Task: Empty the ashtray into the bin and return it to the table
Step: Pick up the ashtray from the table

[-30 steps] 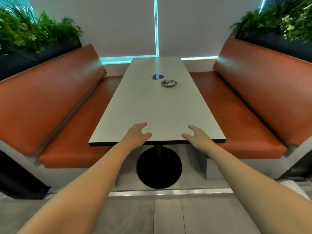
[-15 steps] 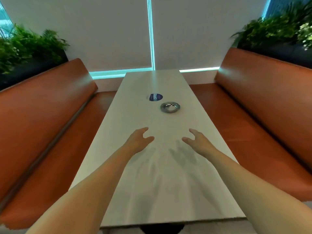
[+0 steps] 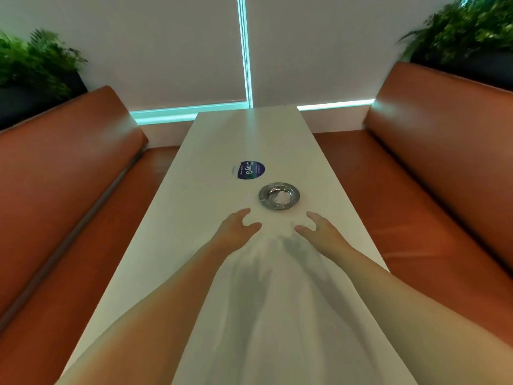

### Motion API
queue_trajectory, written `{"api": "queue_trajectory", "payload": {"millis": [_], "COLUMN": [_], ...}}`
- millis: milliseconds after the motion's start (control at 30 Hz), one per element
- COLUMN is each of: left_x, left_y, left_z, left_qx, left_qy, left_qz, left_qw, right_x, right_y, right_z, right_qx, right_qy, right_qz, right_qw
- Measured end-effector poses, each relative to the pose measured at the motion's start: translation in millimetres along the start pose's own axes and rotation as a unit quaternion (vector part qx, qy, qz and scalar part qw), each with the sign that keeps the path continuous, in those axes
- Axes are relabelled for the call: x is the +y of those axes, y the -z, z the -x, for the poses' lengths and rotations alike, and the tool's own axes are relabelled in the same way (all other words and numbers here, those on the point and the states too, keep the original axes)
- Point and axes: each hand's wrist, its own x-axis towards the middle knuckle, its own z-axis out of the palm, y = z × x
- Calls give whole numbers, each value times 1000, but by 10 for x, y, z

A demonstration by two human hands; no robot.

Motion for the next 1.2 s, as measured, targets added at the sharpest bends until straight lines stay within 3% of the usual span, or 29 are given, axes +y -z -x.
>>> {"api": "queue_trajectory", "payload": {"millis": [400,733,1000,1200], "left_x": [107,89,4,96], "left_y": [-321,-480,-528,-481], "left_z": [-1212,-1792,-1833,-1600], "left_qx": [57,98,103,90], "left_qy": [56,89,117,89], "left_qz": [50,86,167,208], "left_qw": [996,987,974,970], "right_x": [81,209,246,266], "right_y": [-9,-125,-139,-103], "right_z": [-1332,-1899,-1927,-1598], "right_qx": [46,61,56,68], "right_qy": [-29,-60,-111,-125], "right_qz": [-7,-11,-139,-222], "right_qw": [999,996,982,965]}}
